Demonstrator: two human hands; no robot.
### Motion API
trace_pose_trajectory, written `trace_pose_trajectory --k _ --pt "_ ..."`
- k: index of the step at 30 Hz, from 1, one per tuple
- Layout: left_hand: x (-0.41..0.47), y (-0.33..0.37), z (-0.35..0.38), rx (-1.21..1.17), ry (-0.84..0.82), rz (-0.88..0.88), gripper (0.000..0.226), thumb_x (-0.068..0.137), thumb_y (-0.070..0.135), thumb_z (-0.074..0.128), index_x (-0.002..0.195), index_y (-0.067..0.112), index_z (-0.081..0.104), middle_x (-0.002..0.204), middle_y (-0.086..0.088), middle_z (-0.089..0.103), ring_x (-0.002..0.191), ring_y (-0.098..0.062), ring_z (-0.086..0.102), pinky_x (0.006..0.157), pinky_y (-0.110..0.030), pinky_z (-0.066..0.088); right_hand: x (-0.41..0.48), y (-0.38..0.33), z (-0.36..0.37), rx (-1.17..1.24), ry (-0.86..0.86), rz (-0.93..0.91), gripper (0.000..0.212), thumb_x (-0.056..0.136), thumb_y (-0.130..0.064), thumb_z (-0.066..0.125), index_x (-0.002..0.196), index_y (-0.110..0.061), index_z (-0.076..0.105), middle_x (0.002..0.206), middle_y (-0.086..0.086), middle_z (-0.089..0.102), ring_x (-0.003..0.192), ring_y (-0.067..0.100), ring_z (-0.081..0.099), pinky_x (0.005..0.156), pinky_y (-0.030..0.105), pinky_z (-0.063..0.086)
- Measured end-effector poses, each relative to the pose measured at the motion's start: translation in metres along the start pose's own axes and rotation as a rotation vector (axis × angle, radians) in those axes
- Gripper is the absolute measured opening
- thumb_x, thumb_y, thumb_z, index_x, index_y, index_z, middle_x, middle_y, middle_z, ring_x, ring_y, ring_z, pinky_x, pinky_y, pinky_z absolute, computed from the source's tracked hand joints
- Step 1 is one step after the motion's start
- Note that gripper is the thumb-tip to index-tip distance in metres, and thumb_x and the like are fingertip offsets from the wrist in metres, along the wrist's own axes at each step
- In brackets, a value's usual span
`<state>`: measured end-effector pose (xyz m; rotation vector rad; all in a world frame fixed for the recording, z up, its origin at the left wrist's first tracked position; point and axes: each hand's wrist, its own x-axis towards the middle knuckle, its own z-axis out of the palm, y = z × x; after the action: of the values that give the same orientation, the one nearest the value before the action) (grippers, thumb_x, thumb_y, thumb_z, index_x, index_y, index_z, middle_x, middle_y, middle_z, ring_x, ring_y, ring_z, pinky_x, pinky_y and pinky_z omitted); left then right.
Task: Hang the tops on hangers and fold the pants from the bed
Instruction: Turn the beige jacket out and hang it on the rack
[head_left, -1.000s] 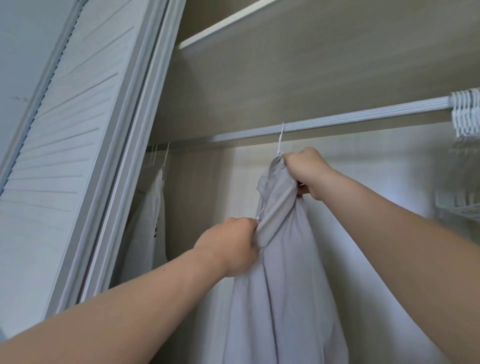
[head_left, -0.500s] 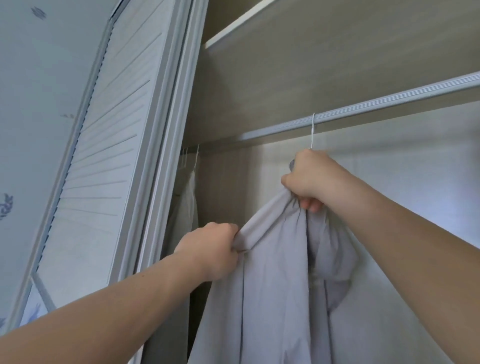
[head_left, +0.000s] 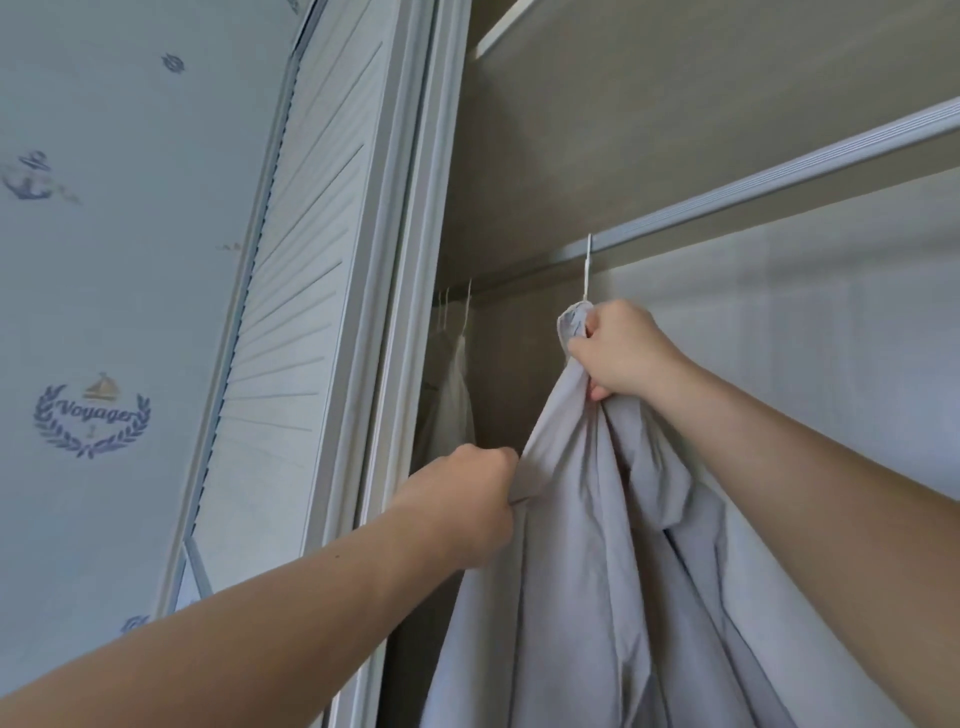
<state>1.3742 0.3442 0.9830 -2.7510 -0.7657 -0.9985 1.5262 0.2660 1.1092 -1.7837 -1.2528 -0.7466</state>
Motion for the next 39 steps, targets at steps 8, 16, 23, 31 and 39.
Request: trace_pose_trajectory --k 8,16,23,31,39 --pt "0.018 0.000 0.006 0.256 0.016 -0.035 0.033 0.093 0.004 0.055 0.124 0.013 0.051 0.085 -0.003 0.054 0.070 -0.025 0.057 0.057 -0.033 0.043 0.044 0.007 0.072 0.136 -0.021 0.018 0.023 0.096 -0.010 0.047 0.086 0.006 0.061 0.085 0.021 0.064 0.076 0.038 0.064 0.066 0.039 0.054" --pt "0.035 -0.004 0.003 0.457 -0.058 -0.052 0.019 0.092 0.000 0.053 0.105 0.011 0.059 0.095 -0.008 0.062 0.091 -0.032 0.061 0.079 -0.041 0.031 0.086 0.005 0.131 0.271 -0.072 0.103 0.030 0.100 -0.022 0.047 0.098 -0.002 0.069 0.105 0.024 0.067 0.092 0.039 0.067 0.073 0.037 0.053" --pt "0.037 -0.012 0.007 0.474 -0.070 -0.053 0.009 0.094 0.003 0.056 0.092 0.012 0.055 0.068 -0.003 0.036 0.079 -0.024 0.044 0.086 -0.043 0.032 0.093 0.006 0.163 0.370 -0.131 0.159 0.038 0.102 -0.021 0.039 0.121 -0.002 0.065 0.121 0.023 0.064 0.108 0.040 0.063 0.086 0.037 0.051" --pt "0.026 -0.007 0.010 0.581 -0.028 -0.025 0.012 0.093 0.013 0.062 0.104 0.014 0.056 0.075 -0.004 0.044 0.099 -0.029 0.055 0.100 -0.050 0.035 0.063 0.020 0.160 0.386 -0.112 -0.042 0.044 0.103 -0.032 0.049 0.144 -0.017 0.051 0.136 0.014 0.060 0.126 0.034 0.054 0.093 0.027 0.040" --pt "-0.027 -0.018 -0.013 0.638 0.445 0.222 0.031 0.090 0.027 0.056 0.112 0.009 0.068 0.129 -0.016 0.064 0.133 -0.039 0.046 0.113 -0.056 0.028 -0.025 0.009 0.109 0.214 0.119 -0.337 0.052 0.105 -0.039 0.040 0.154 -0.021 0.034 0.155 0.003 0.040 0.144 0.026 0.031 0.115 0.044 0.027"
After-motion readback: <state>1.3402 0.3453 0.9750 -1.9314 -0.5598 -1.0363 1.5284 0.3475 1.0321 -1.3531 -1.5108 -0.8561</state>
